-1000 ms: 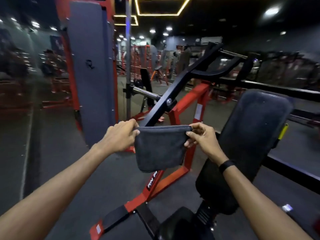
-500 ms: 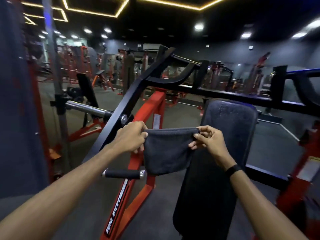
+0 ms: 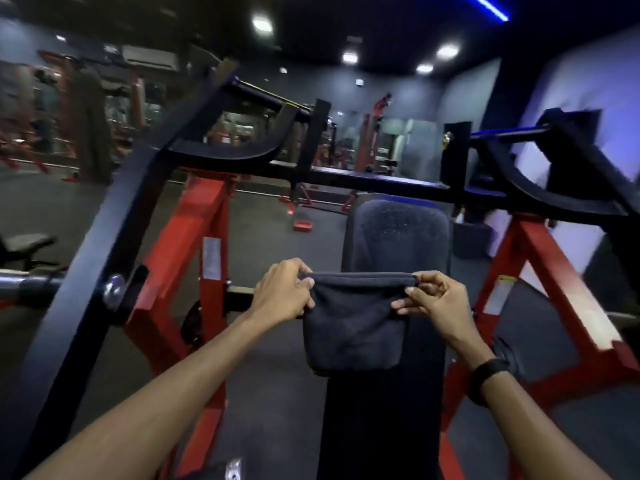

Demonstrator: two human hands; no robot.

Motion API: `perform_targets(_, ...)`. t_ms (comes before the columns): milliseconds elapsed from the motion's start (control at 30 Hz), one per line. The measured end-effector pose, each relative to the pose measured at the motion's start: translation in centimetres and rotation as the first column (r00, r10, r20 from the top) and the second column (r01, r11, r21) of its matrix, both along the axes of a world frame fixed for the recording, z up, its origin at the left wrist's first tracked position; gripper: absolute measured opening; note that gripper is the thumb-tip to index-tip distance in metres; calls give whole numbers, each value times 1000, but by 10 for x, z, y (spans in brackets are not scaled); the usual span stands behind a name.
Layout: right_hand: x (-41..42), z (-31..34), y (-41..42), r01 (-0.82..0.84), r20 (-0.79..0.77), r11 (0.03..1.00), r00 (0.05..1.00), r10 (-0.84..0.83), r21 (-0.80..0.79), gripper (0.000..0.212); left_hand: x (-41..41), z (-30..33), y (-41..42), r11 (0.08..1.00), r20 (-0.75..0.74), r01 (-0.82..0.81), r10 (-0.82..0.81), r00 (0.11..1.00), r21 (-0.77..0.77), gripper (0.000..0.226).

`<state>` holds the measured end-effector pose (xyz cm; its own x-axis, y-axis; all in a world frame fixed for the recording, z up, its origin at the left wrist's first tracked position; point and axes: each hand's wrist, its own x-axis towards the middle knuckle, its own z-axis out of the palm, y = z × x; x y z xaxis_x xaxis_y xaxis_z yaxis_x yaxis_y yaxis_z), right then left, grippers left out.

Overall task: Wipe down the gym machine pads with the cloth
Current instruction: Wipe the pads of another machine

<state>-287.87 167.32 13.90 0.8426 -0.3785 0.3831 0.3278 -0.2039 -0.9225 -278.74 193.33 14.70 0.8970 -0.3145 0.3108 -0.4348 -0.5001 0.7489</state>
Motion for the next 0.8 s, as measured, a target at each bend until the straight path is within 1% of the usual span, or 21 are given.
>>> perform_targets(133,18,1,10,138,7,990,990,-138,17,19,52,2,-9,996,-1,83,-83,997,36,8)
perform_targets(233,30,0,22,227,1,974,974,-227,26,18,82,-3,-11,985,-39,175,-175,984,-6,5)
perform_targets(333,39,-10,33,329,11,944,944,-330,36,19,105,-13,-13,975,-73,222,-223,972,-18,11)
perform_targets(433,46,-15,38,397,8,918,918,-397,-14,21,122,-20,-21,960,-120,268,-277,953,-81,16)
perform_targets(500,50,-17,40,444,30,891,896,-443,-99,25,128,-22,-27,952,-151,279,-297,943,-125,20)
perform_targets(567,60,-18,41,518,78,821,853,-516,-241,35,135,-21,-32,939,-168,293,-323,931,-180,26)
perform_targets(633,71,-19,47,543,162,754,836,-524,-370,52,144,-19,-37,926,-145,309,-344,928,-217,31)
perform_targets(667,78,-23,50,538,207,721,840,-502,-437,63,149,-19,-41,923,-132,308,-344,930,-232,34)
perform_targets(733,97,-31,56,535,280,602,838,-469,-593,89,158,-20,-48,908,-115,308,-351,929,-283,42)
perform_targets(767,106,-38,60,533,294,543,834,-468,-649,101,160,-22,-51,902,-118,309,-356,927,-301,48)
perform_targets(800,118,-41,63,532,298,505,829,-473,-679,111,163,-21,-54,897,-126,313,-366,922,-311,54)
